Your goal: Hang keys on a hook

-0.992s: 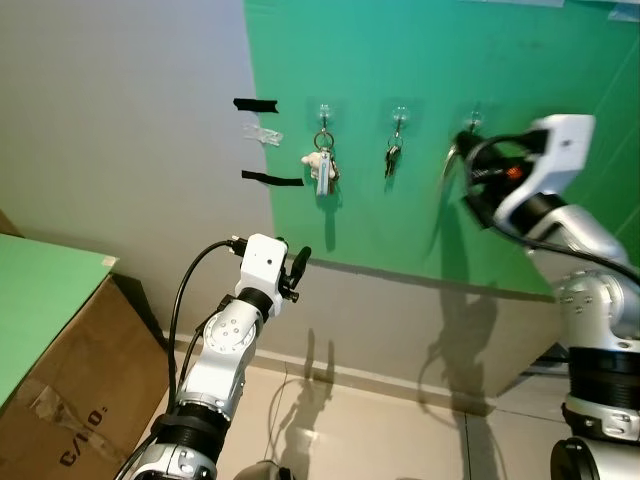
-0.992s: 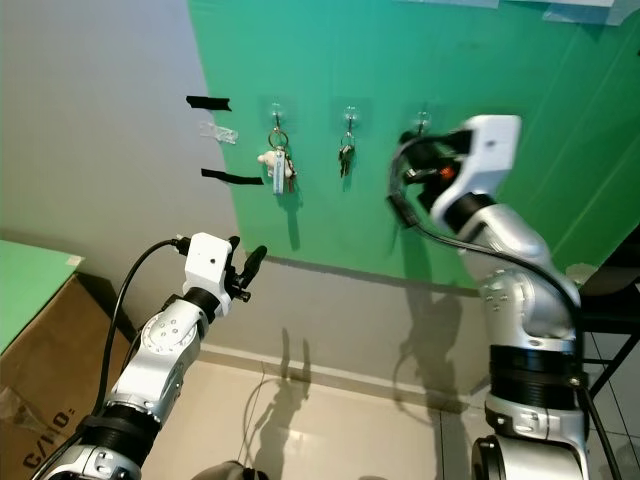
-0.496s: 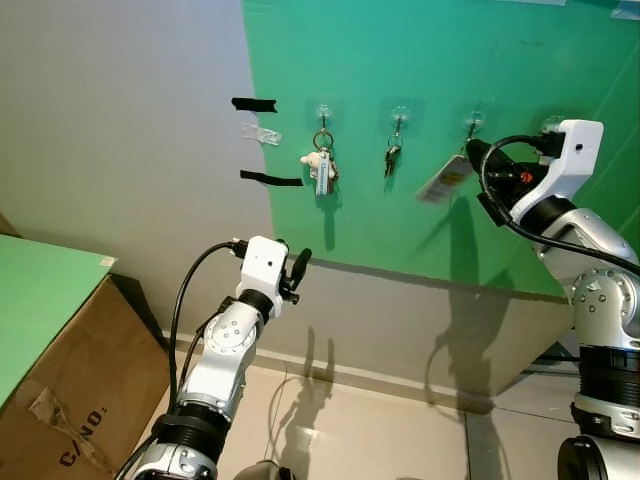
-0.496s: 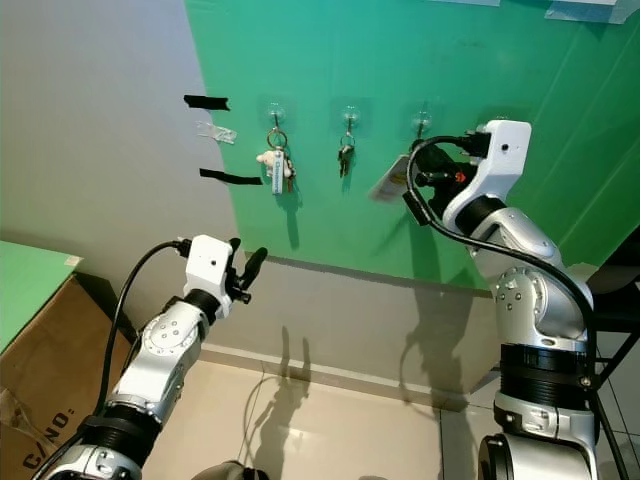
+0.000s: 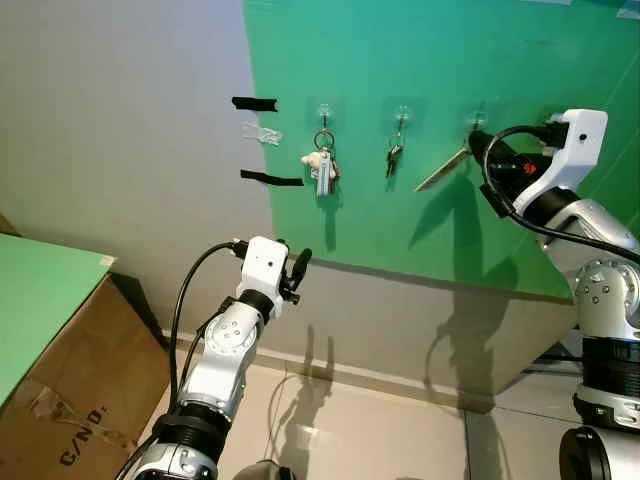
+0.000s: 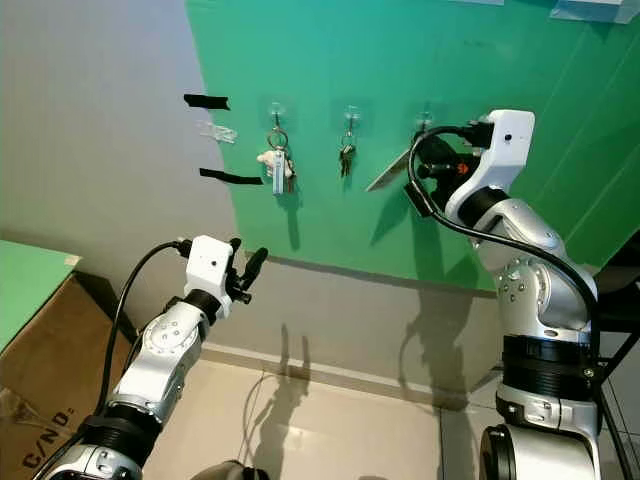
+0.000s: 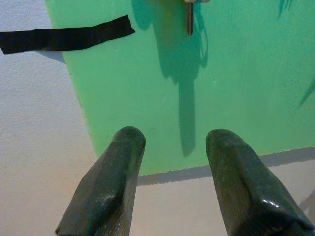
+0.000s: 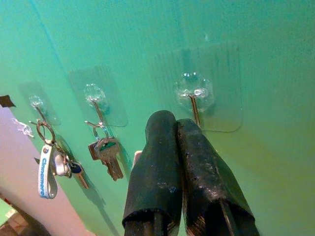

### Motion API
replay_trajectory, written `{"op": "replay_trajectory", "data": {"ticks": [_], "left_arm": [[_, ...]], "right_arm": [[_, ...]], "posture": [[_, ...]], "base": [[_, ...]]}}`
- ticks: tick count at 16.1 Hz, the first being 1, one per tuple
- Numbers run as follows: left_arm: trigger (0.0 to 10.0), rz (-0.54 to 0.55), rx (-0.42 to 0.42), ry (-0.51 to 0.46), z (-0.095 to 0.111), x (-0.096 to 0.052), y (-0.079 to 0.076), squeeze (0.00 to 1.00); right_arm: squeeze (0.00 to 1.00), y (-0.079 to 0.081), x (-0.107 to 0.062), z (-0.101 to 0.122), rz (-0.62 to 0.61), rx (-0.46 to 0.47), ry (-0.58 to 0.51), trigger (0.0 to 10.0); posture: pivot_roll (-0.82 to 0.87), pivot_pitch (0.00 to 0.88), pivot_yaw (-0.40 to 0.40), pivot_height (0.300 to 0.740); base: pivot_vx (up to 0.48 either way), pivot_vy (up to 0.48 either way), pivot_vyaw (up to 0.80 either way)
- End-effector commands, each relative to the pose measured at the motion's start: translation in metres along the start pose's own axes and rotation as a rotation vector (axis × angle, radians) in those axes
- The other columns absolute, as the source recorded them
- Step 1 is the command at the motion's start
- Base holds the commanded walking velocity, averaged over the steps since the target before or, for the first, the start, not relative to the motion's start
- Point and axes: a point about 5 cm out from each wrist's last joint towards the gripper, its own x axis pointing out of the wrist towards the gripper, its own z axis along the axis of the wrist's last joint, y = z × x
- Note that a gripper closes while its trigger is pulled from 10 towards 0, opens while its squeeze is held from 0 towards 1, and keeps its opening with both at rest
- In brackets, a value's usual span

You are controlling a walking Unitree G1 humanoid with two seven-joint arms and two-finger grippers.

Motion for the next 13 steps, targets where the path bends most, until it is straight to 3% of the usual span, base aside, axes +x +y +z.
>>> {"op": "replay_trajectory", "data": {"ticks": [1,4,13], "left_arm": [[10.0,-0.001,0.005,-0.006,0.002,0.001,-0.001,0.0],[10.0,0.003,0.003,-0.006,0.001,0.001,-0.001,0.0],[10.0,0.009,-0.001,-0.003,0.0,0.0,-0.002,0.0]], "right_arm": [[0.0,-0.001,0.002,0.009,0.0,-0.02,-0.019,10.0],[0.0,-0.003,0.004,0.007,-0.019,0.004,-0.009,10.0],[0.0,-0.01,0.011,-0.003,-0.072,0.254,0.076,10.0]], "posture": [[-0.18,0.0,0.012,0.728],[-0.18,0.0,0.01,0.728],[-0.18,0.0,0.005,0.728]], "base": [[0.0,0.0,0.0],[0.0,0.0,0.0],[0.0,0.0,0.0]]}}
